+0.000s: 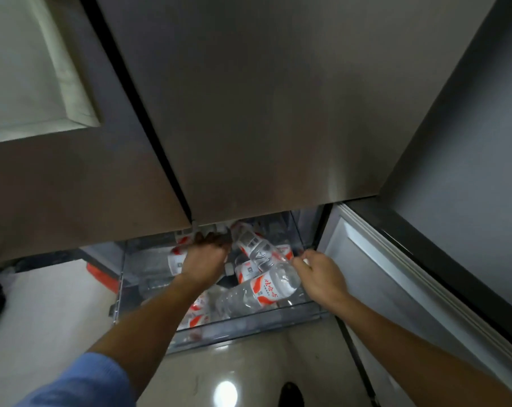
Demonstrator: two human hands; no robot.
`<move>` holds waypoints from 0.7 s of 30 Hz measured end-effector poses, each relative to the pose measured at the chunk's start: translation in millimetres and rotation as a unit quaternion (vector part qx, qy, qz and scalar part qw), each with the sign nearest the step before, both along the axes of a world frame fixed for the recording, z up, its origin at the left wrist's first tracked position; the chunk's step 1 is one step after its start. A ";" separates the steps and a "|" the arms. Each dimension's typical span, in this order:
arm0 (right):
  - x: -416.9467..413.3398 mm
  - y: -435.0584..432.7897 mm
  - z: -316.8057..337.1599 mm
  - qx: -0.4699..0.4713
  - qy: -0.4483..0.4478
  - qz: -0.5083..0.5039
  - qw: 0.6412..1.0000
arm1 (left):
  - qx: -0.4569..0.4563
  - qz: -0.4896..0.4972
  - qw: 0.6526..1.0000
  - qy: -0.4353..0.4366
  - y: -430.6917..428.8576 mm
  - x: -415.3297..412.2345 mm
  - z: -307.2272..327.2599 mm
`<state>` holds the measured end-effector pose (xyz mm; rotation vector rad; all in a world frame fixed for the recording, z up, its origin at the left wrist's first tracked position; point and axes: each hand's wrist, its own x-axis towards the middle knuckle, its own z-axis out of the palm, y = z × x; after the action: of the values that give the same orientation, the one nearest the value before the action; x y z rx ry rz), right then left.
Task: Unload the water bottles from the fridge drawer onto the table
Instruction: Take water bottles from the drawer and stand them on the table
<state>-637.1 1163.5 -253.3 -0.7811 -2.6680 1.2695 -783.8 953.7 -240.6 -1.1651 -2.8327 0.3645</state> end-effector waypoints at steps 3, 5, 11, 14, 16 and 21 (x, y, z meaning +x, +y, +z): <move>3.8 20.7 -1.3 0.068 -0.018 -0.018 0.997 | 0.016 -0.056 0.998 0.015 10.8 8.0 3.5; 4.0 33.0 -1.3 0.099 -0.038 -0.028 0.994 | 0.036 -0.070 0.997 0.010 10.0 8.1 3.8; -0.7 26.1 5.8 0.163 0.023 -0.003 0.986 | 0.101 -0.037 0.994 0.029 -28.7 22.3 38.9; -4.9 -4.7 31.8 0.248 0.099 0.026 0.963 | 0.177 0.036 0.977 0.114 -67.2 27.7 80.2; -4.1 -24.0 56.9 0.295 0.153 0.033 0.943 | 0.232 0.072 0.958 0.155 -89.2 43.7 105.8; 15.1 -78.0 136.0 0.336 0.286 0.049 0.896 | 0.339 0.143 0.907 0.205 -160.0 114.5 157.1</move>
<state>-622.0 1085.5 -117.3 -0.1363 -2.3825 0.3988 -669.3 793.7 -83.5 -0.4654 -2.4137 -0.3211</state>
